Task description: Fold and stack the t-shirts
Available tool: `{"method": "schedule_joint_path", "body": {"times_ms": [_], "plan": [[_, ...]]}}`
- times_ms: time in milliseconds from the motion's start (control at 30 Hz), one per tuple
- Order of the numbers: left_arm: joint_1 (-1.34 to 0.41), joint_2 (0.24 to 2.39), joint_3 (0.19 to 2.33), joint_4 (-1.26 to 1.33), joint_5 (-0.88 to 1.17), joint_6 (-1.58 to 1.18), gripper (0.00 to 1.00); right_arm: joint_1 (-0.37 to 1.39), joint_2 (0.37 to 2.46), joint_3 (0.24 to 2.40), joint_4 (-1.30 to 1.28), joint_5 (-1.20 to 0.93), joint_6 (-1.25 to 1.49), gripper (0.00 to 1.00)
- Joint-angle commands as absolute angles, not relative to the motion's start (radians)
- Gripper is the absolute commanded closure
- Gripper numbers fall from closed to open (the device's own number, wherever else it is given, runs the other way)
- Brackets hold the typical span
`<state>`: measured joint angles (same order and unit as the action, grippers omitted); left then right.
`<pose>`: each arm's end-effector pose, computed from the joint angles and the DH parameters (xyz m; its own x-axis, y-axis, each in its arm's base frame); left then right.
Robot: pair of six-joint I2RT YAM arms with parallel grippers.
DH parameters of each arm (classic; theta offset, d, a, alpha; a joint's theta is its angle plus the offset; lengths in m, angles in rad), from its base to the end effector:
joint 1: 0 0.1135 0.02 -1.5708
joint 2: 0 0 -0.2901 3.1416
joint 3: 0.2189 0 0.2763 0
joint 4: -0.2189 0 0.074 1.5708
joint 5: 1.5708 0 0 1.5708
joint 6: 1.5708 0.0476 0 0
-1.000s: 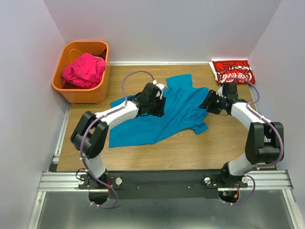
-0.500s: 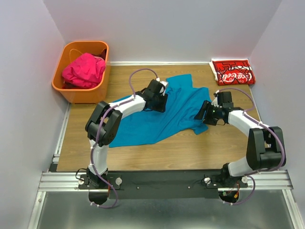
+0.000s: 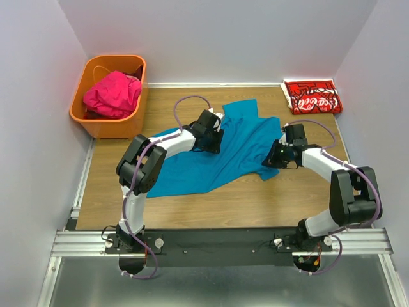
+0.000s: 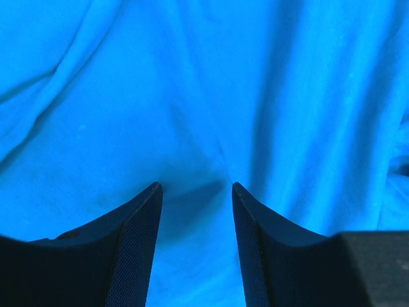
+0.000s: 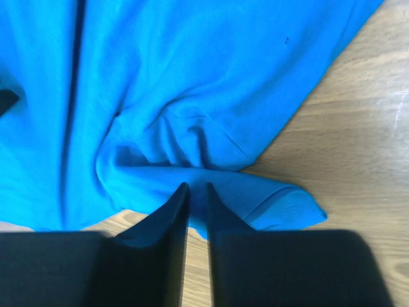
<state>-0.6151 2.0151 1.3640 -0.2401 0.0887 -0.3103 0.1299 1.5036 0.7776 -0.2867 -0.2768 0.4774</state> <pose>0.3830 -0.2757 0.1653 -0.7943 0.1888 -0.5774 0.3967 0.8811 -0.2575 0.3012 0.0525 0.1671 -0.8703 0.3321 -0.3639 0.1484 0.8810 0.4492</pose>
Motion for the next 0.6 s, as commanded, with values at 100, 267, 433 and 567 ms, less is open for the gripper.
{"method": "schedule_joint_path", "body": {"times_ms": [100,267,433,567], "plan": [[-0.614,2.016,1.344,-0.21,0.074,-0.298,0.44,0.137,1.445,0.769,-0.34,-0.299,0.479,1.0],[-0.612,2.022,1.358,-0.213,0.072,-0.295,0.44,0.137,1.37,0.752,-0.41,-0.324,0.462,1.0],[-0.612,2.029,1.356,-0.213,0.08,-0.296,0.44,0.137,1.33,0.72,-0.416,-0.299,0.5,1.0],[-0.612,2.031,1.359,-0.212,0.084,-0.295,0.44,0.137,1.287,0.693,-0.414,-0.212,0.56,0.82]]}}
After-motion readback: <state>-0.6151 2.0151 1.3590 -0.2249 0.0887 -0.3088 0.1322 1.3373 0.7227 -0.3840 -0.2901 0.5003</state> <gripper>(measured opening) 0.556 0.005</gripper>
